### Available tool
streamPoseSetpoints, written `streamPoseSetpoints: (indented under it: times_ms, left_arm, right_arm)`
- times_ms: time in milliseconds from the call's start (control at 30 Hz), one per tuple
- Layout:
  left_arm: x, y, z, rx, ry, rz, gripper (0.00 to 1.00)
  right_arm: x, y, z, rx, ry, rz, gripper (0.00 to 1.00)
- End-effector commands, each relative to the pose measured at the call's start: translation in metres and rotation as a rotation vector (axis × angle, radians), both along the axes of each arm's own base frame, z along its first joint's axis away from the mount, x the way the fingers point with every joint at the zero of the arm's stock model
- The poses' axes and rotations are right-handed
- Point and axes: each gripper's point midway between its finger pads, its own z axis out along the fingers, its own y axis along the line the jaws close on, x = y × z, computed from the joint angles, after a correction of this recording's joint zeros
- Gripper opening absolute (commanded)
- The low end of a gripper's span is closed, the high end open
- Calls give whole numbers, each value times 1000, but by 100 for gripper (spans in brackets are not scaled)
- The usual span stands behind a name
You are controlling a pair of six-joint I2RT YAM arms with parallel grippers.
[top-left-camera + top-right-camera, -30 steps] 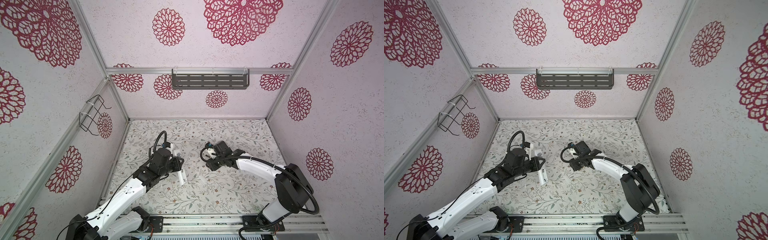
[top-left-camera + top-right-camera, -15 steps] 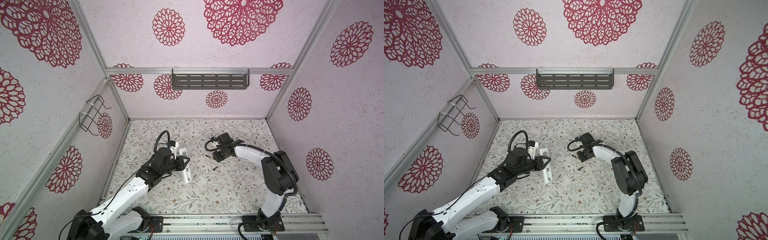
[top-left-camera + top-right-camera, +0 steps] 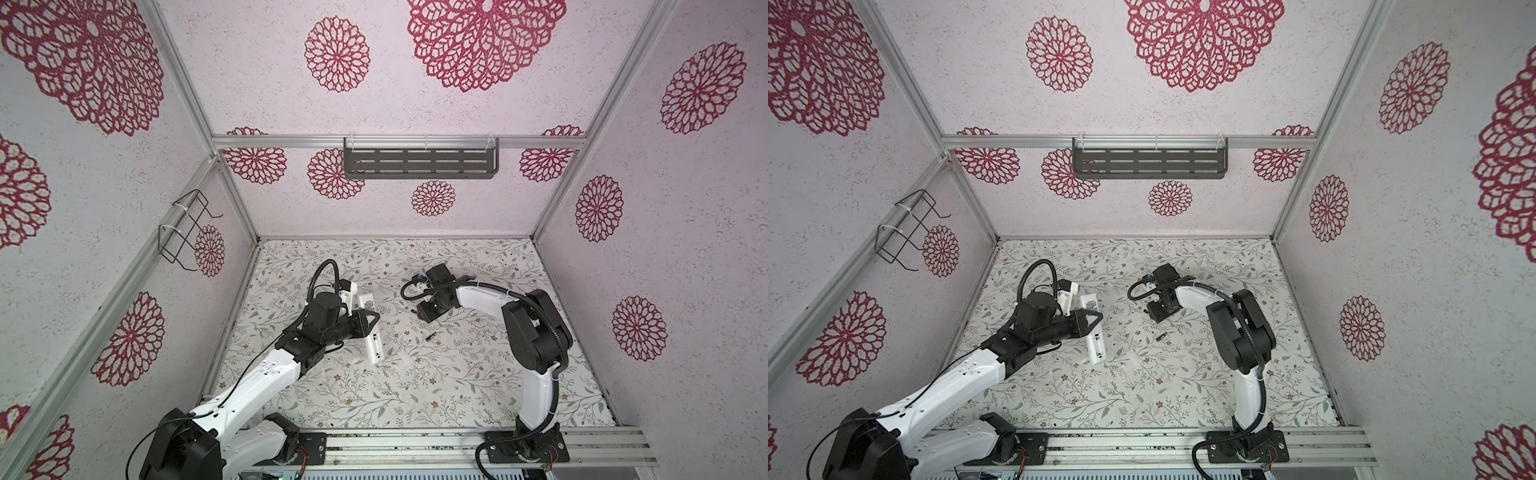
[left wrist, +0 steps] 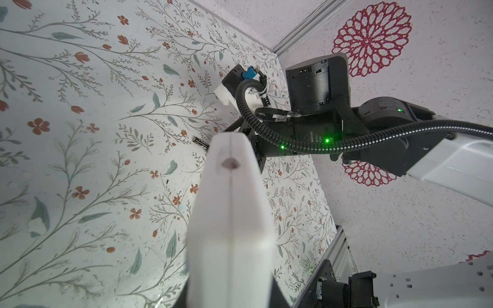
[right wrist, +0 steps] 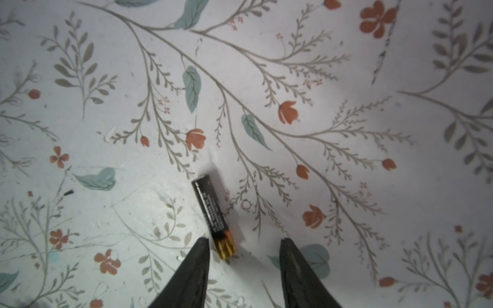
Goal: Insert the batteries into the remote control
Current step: 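Grasp the black-and-gold battery on the table with the right gripper, then lift the battery and bring it to the remote's open compartment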
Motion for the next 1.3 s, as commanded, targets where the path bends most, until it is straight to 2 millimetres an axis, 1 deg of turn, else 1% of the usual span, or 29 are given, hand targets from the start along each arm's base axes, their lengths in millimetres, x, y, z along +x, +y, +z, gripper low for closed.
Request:
streamPoseSetpoints:
  times_ms: [0, 133, 267, 400, 500, 600, 767, 833, 900, 1067, 1267]
  left_arm:
    - [5, 1, 3, -25, -31, -9, 4]
    - [7, 4, 1, -31, -22, -1, 4]
    - [8, 8, -2, -28, -17, 9, 4]
    - [14, 15, -7, -28, -4, 33, 4]
    - [17, 15, -5, -38, -7, 40, 3]
    - [18, 18, -7, -34, -5, 55, 3]
    - [16, 25, -12, -32, 3, 88, 3]
    - [16, 28, -12, -32, -1, 103, 2]
    - [16, 32, -12, -30, -9, 118, 2]
    - [21, 37, -12, -40, -29, 153, 1]
    - [23, 40, -13, -78, -55, 162, 1]
  right_arm:
    - [5, 10, 3, 21, -5, 38, 45]
    - [4, 13, -4, 13, 6, 46, 41]
    - [-3, 15, -12, -6, 25, 62, 29]
    - [-14, 17, -18, -14, 42, 70, 20]
    - [-25, 17, -23, -17, 50, 72, 16]
    - [-33, 16, -29, -17, 55, 74, 9]
    - [-35, 14, -26, -8, 43, 75, 2]
    - [-35, 16, -21, 2, 30, 80, 0]
    - [-36, 20, -13, 26, 6, 94, 0]
    - [-43, 32, 18, 119, -77, 130, 0]
    - [-63, 44, 58, 270, -176, 194, 0]
